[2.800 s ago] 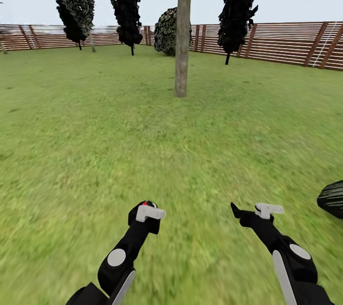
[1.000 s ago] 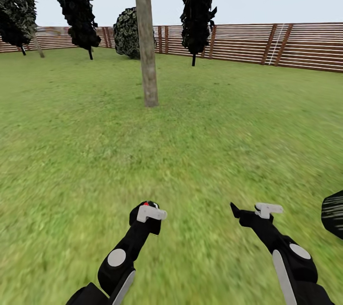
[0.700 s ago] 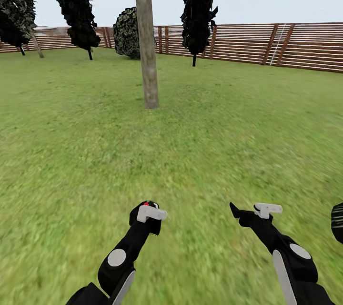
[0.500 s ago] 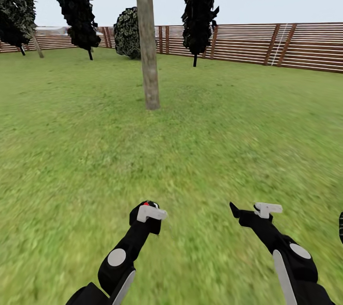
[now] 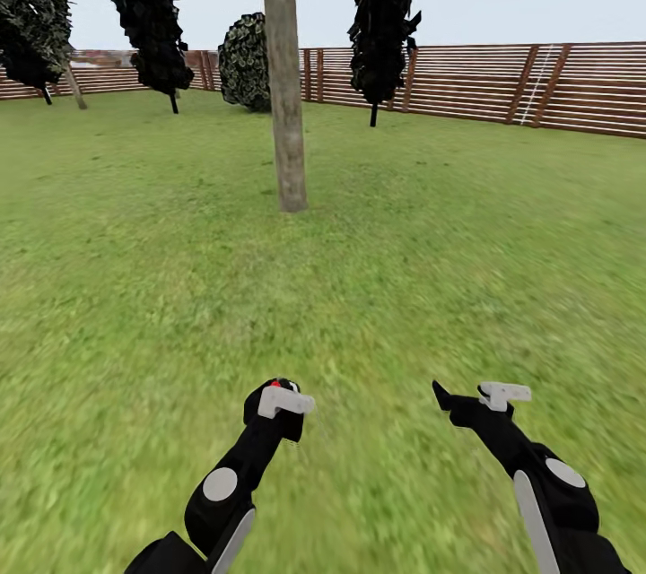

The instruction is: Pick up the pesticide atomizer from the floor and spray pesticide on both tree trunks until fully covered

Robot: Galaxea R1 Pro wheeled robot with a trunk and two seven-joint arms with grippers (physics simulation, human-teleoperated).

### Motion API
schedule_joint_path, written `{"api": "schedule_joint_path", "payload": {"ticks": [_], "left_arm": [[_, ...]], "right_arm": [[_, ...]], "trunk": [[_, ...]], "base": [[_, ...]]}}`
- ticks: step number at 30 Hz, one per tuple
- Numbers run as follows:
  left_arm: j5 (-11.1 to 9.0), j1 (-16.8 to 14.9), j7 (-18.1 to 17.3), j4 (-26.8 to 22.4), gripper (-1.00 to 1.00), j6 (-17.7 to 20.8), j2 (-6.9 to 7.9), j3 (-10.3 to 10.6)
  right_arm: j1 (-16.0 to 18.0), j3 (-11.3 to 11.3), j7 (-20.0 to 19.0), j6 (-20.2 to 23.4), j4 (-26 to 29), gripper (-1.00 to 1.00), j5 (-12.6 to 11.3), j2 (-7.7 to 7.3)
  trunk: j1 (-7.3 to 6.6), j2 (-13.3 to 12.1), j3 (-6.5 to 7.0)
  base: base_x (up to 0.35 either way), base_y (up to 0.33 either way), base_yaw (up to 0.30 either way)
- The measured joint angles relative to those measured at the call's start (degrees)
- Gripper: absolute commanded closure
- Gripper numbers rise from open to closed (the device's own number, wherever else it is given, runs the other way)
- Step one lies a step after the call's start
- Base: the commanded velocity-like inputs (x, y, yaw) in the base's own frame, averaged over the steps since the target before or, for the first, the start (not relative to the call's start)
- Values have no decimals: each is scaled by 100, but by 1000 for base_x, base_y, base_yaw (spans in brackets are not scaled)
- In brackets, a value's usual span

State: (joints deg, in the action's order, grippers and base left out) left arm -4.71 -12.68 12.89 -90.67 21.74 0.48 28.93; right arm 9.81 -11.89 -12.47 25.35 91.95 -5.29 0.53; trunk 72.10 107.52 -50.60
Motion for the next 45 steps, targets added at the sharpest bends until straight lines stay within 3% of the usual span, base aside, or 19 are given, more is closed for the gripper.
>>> {"api": "schedule_joint_path", "payload": {"ticks": [28,45], "left_arm": [[0,-7,0,30,100,13,0,9],[0,-8,0,38,100,25,0,122]], "right_arm": [[0,1,1,0,0,-100,2,7],[-8,-8,-4,-9,0,-100,-1,15]], "trunk": [[0,0,0],[0,0,0]], "base": [[332,89,0],[332,89,0]]}}
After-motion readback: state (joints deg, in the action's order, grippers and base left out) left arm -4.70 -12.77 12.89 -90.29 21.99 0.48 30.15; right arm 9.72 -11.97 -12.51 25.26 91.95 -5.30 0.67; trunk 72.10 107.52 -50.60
